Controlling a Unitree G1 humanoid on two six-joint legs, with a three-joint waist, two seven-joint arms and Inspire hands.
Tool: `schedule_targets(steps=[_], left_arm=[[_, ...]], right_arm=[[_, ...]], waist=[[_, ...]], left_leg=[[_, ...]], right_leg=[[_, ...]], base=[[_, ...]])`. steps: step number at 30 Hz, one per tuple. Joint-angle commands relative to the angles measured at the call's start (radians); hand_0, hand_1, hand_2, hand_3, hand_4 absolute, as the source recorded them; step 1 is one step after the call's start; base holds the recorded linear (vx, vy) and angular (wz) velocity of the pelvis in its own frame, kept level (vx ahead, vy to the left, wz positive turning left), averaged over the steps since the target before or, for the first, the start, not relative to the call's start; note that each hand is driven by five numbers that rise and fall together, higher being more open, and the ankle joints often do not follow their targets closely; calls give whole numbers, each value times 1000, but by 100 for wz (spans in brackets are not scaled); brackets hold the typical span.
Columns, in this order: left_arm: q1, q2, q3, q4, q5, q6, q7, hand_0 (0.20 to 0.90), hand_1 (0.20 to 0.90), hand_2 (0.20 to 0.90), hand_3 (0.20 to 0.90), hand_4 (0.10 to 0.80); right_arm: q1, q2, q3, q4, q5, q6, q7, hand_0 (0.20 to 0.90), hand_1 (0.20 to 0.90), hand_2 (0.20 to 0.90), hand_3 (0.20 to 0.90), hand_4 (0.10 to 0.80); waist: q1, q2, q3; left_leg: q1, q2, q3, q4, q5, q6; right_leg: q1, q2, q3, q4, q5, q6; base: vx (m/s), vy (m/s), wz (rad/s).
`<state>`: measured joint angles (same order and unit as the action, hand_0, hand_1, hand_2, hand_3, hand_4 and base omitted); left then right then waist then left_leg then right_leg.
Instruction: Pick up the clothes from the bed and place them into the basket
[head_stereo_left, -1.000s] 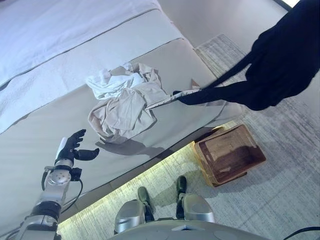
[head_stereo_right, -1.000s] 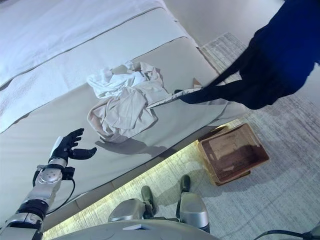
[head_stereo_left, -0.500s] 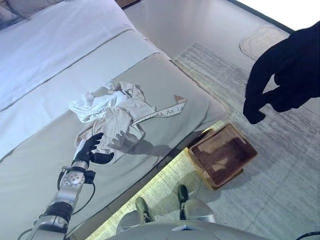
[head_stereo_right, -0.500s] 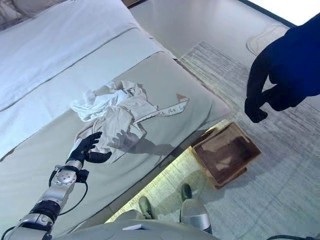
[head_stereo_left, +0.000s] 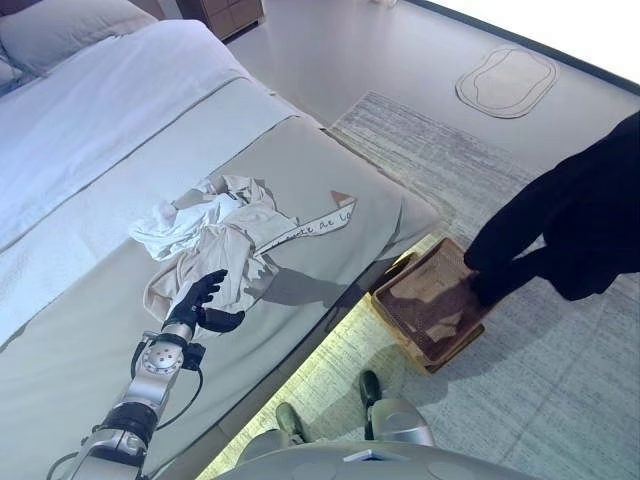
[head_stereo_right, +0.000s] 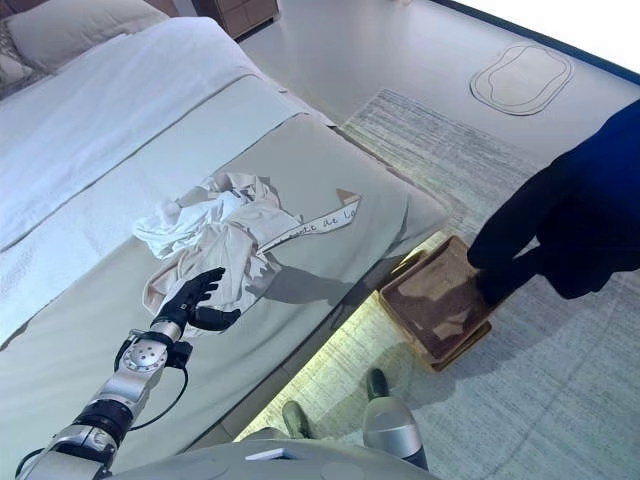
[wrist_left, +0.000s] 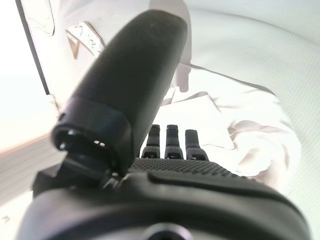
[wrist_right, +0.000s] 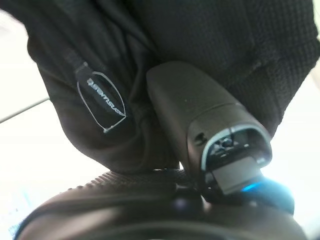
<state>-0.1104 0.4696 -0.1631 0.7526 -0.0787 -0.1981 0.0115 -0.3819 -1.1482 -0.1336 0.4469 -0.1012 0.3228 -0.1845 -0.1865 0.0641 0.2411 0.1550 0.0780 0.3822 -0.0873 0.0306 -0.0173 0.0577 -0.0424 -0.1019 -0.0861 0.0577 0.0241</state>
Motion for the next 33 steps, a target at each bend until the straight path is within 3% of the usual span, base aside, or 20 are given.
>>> schedule_targets(steps=[1, 6, 16, 33], left_arm=[[-29, 63, -3, -29, -4, -44, 24, 900, 900, 900, 900, 800], [-48, 65, -5, -38, -11, -37, 12, 900, 900, 900, 900, 800], [-62, 58, -21, -40, -14, -27, 3, 900, 900, 900, 900, 800], [-72, 58, -43, -62, -23, -15, 2, 900, 900, 900, 900, 800]], right_arm=[[-38, -38, -94, 13, -69, -93, -67, 300, 300, 300, 200, 100], [27, 41, -88, 12, -57, -120, 8, 300, 300, 300, 200, 100], [-14, 89, 27, 150, -29, -136, 106, 300, 300, 300, 200, 100], [-61, 168, 155, 174, -62, -184, 101, 300, 300, 300, 200, 100]], waist=[[7, -48, -133], [-4, -30, -116], [7, -20, -100], [42, -10, -73]], left_leg=[[-8, 18, 16, 115, -135, -31], [-13, 19, 25, 121, -137, -33], [-12, 21, 31, 128, -135, -41], [-21, 7, 6, 108, -122, -41]], right_leg=[[-52, -34, -57, 108, -71, 78], [-68, -40, -58, 117, -68, 79], [-71, -48, -71, 112, -61, 73], [-67, -57, -97, 108, -58, 75]], base=[[-36, -27, -4], [-39, -9, -4], [-3, 1, -1], [-5, -2, 4]])
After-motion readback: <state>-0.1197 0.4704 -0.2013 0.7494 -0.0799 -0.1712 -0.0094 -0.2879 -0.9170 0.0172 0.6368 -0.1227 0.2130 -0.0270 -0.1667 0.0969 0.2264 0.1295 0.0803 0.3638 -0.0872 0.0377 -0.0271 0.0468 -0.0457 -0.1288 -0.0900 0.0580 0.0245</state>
